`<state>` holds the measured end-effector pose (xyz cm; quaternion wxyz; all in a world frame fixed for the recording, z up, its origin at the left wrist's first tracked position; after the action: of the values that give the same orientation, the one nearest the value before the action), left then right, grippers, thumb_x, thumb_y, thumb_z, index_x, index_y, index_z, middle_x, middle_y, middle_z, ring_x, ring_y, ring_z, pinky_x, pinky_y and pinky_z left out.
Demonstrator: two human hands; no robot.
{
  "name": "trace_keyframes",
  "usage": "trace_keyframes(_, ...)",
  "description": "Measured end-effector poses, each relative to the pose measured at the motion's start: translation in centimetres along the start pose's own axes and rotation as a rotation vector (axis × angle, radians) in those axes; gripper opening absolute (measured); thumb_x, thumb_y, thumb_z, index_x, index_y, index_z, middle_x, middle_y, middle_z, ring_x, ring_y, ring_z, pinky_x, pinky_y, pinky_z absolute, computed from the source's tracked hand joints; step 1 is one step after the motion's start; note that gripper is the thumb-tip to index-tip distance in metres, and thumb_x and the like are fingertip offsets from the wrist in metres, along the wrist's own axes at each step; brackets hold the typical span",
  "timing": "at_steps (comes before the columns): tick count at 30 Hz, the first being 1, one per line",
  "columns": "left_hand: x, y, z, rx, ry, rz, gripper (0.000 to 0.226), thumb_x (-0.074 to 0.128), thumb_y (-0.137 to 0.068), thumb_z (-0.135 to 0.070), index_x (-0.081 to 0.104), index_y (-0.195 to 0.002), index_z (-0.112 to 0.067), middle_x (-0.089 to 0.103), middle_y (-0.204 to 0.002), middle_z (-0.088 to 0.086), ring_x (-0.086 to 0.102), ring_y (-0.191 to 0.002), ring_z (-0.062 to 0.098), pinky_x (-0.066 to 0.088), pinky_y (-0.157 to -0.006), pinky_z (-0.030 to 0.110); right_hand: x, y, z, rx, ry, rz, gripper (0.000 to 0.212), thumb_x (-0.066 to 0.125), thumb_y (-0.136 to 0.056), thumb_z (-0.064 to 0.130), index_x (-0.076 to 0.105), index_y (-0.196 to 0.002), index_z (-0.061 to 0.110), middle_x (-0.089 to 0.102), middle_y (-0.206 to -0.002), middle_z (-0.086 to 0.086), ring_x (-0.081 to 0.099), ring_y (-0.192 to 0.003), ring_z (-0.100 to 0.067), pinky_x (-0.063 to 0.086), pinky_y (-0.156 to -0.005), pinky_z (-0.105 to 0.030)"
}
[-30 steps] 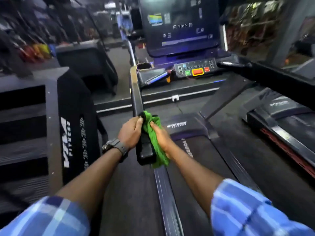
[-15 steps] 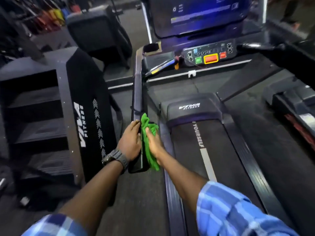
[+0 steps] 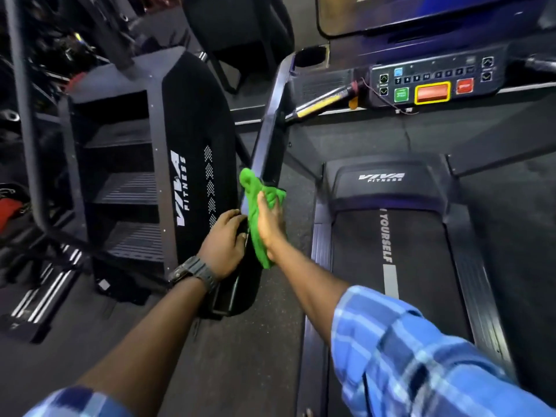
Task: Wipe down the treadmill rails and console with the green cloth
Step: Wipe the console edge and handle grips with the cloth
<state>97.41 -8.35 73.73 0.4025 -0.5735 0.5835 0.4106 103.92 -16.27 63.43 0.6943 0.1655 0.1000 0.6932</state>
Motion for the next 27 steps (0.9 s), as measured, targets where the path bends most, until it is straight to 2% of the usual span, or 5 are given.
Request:
trace_keyframes(5, -0.3, -2.2, -0.4, 0.010, -0.032, -0.056, 0.036, 0.055, -0.084, -0.007, 0.058, -0.120, -0.003, 0.053, -0.127, 0.014, 0.051, -0.118, 0.030, 0.037, -0.109, 0.038, 0.0, 4.6, -6.1, 0.164, -0.075, 0.036, 0.084, 0.030, -0.077, 0.081, 0.047, -0.142, 0.030, 0.051, -0.145, -0.002, 0.050, -0.130, -0.024, 0.040, -0.110, -0.044)
trace_keyframes(10, -0.2, -6.1, 0.2, -0.028, 0.027, -0.070, 0.035, 0.043, -0.083, -0.011, 0.060, -0.111, -0.001, 0.057, -0.119, 0.016, 0.055, -0.110, 0.032, 0.041, -0.102, 0.038, 0.5, -0.2, 0.9, -0.085, 0.029, -0.039, 0.091, 0.024, -0.078, 0.080, 0.045, -0.145, 0.022, 0.048, -0.149, -0.006, 0.044, -0.137, -0.023, 0.033, -0.115, -0.043)
trace_keyframes(13, -0.8, -8.3, -0.6, 0.008, 0.057, -0.082, 0.035, 0.048, -0.083, 0.000, 0.059, -0.116, 0.003, 0.055, -0.125, 0.019, 0.051, -0.117, 0.031, 0.032, -0.106, 0.029, -0.3, -6.6, 3.2, -0.048, 0.012, 0.029, 0.069, 0.033, -0.093, 0.067, 0.048, -0.141, 0.020, 0.056, -0.138, -0.003, 0.053, -0.125, -0.022, 0.039, -0.108, -0.037)
trace_keyframes(19, -0.1, -12.6, -1.1, 0.095, -0.016, -0.029, 0.038, 0.037, -0.072, -0.009, 0.065, -0.097, 0.000, 0.062, -0.108, 0.017, 0.059, -0.099, 0.037, 0.047, -0.092, 0.041, 0.3, -7.5, -8.6, 0.244, -0.116, 0.050, 0.082, 0.038, -0.071, 0.091, 0.053, -0.134, 0.040, 0.064, -0.130, 0.000, 0.062, -0.116, -0.021, 0.046, -0.105, -0.046)
trace_keyframes(27, 0.0, -16.4, -1.2, 0.035, 0.001, -0.022, 0.040, 0.036, -0.083, -0.024, 0.057, -0.110, -0.002, 0.058, -0.116, 0.015, 0.053, -0.109, 0.031, 0.042, -0.099, 0.039, -0.3, -9.6, 1.8, -0.123, -0.048, -0.035, 0.073, 0.034, -0.080, 0.084, 0.053, -0.130, 0.034, 0.059, -0.134, 0.003, 0.055, -0.125, -0.016, 0.041, -0.109, -0.043)
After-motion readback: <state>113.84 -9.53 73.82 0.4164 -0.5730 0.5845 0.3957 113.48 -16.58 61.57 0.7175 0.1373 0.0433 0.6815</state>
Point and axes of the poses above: each hand's wrist, its own y-axis away from the middle knuckle, its own x-axis out of the palm, z = x × y, the point moved 9 cm from there along -y, towards the middle knuckle
